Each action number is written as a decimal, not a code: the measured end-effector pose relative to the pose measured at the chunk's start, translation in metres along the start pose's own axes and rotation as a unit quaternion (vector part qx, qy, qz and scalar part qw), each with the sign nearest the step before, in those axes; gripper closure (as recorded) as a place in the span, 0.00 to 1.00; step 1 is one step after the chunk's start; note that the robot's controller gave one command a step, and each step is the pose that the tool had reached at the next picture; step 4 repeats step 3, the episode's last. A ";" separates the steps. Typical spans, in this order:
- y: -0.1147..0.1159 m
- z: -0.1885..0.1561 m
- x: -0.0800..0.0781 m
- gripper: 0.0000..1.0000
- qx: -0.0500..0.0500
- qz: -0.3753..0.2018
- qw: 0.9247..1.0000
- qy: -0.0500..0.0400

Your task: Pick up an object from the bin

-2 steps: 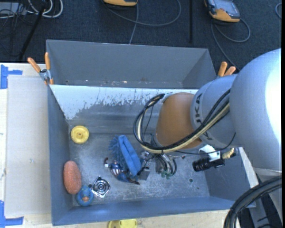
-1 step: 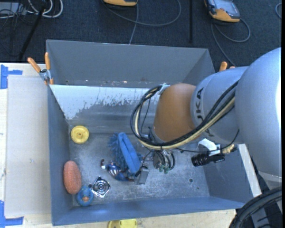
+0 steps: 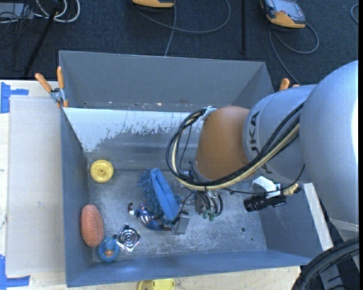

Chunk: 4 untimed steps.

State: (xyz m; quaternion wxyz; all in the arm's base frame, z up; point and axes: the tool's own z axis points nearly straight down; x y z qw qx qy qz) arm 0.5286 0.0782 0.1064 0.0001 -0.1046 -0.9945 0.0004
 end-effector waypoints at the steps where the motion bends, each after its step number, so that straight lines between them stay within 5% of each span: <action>1: 0.020 0.037 0.006 1.00 0.000 -0.012 1.000 0.000; 2: 0.020 0.037 0.006 1.00 0.000 -0.012 1.000 0.000; 3: 0.027 -0.153 0.010 1.00 -0.001 -0.006 1.000 -0.003; 4: 0.027 -0.153 0.010 1.00 -0.001 -0.006 1.000 -0.003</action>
Offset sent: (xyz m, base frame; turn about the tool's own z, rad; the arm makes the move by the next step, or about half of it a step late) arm 0.0000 0.0000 0.0000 0.0000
